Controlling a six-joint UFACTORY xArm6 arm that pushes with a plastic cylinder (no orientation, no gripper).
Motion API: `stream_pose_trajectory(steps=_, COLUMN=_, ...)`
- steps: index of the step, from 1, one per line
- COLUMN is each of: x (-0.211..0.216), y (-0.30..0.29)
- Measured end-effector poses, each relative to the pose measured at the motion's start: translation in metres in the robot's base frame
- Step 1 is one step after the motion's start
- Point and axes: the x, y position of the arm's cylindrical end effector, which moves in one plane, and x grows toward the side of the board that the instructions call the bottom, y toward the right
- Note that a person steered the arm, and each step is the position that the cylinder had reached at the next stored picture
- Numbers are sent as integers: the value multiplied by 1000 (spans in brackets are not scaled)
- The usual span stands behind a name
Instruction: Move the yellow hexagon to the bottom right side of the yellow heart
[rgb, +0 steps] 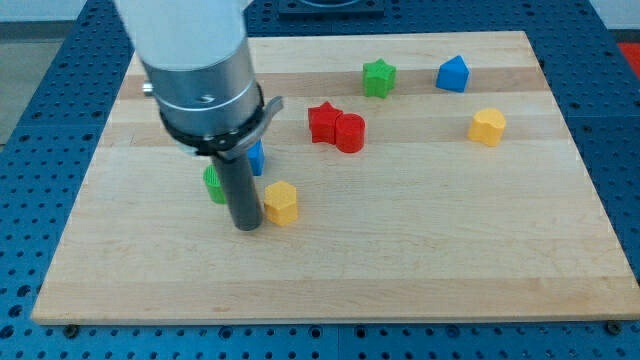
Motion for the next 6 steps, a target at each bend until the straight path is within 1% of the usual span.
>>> stream_pose_trajectory(steps=1, x=-6, y=10)
stream_pose_trajectory(steps=2, x=-10, y=33)
stream_pose_trajectory(steps=3, x=-24, y=52)
stream_pose_trajectory(steps=4, x=-37, y=42)
stream_pose_trajectory(steps=5, x=-45, y=46)
stream_pose_trajectory(steps=6, x=-46, y=71)
